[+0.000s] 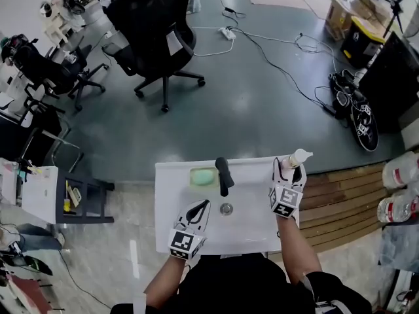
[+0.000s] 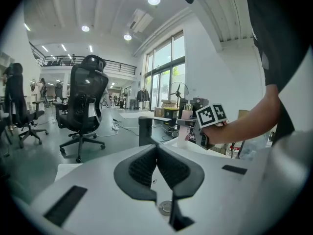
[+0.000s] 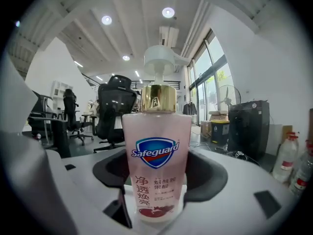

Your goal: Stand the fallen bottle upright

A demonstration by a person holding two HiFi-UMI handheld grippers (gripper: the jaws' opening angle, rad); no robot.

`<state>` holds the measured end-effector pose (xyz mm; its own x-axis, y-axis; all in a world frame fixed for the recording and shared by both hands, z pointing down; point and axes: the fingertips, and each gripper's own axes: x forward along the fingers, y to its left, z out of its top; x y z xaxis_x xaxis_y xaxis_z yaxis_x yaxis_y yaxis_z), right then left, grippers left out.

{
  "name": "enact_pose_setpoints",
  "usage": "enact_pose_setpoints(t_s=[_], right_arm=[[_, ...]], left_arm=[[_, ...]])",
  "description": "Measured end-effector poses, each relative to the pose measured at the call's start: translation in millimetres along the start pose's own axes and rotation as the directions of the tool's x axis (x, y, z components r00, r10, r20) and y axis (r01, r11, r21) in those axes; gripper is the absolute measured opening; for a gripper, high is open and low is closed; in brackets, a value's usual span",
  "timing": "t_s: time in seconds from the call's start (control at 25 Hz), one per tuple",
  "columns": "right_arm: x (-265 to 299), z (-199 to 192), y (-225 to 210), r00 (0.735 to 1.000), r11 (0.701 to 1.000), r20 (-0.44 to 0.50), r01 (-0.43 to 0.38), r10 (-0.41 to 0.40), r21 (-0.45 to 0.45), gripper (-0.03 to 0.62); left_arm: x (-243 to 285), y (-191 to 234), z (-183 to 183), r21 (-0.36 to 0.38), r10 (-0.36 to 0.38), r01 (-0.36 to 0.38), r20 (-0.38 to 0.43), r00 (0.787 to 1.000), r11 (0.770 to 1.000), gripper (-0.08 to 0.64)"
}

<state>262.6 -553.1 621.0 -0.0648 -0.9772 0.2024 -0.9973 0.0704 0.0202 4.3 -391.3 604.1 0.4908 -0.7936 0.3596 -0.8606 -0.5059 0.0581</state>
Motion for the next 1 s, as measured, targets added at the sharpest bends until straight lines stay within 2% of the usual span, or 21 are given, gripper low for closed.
enact_pose_setpoints(t_s=[0.2,0.4,0.64,0.8,0.92,1.0], right_arm=[[2.5,-10.3,0.0,1.0,1.0,0.0,0.006,-0.006,-0.024,0.334],[7.2,-4.9,0.6,1.0,0.999,0.02,-0.002,0.003,-0.039,0.344],[0.9,-14.1,3.6,0.998,0.997,-0.027,-0.055,0.053,-0.06,0.413],[-19.1,-22.7,-0.9,0.995,0.996,-0.057,-0.079,0.076,-0.049,0.42],[-38.6,-24.5,-2.3,0.99,0.991,-0.078,-0.124,0.12,-0.048,0.417],[-52.3,-18.3,-1.8,0.986,0.985,-0.084,-0.152,0.145,-0.078,0.393]], left_arm=[[5.1,-1.5,2.1,-0.006,-0.009,0.009,0.012,1.0,1.0,0.017],[7.5,9.7,18.4,0.006,-0.003,0.002,0.039,0.999,1.0,0.017],[12.0,7.9,26.7,-0.014,-0.024,0.025,0.041,0.999,1.0,0.017],[13.4,7.2,44.9,0.026,-0.031,0.029,0.086,0.996,0.999,0.017],[12.2,0.7,47.3,0.025,-0.035,0.033,0.09,0.995,0.999,0.017],[9.6,-4.4,47.1,0.014,-0.04,0.039,0.091,0.995,0.999,0.017]])
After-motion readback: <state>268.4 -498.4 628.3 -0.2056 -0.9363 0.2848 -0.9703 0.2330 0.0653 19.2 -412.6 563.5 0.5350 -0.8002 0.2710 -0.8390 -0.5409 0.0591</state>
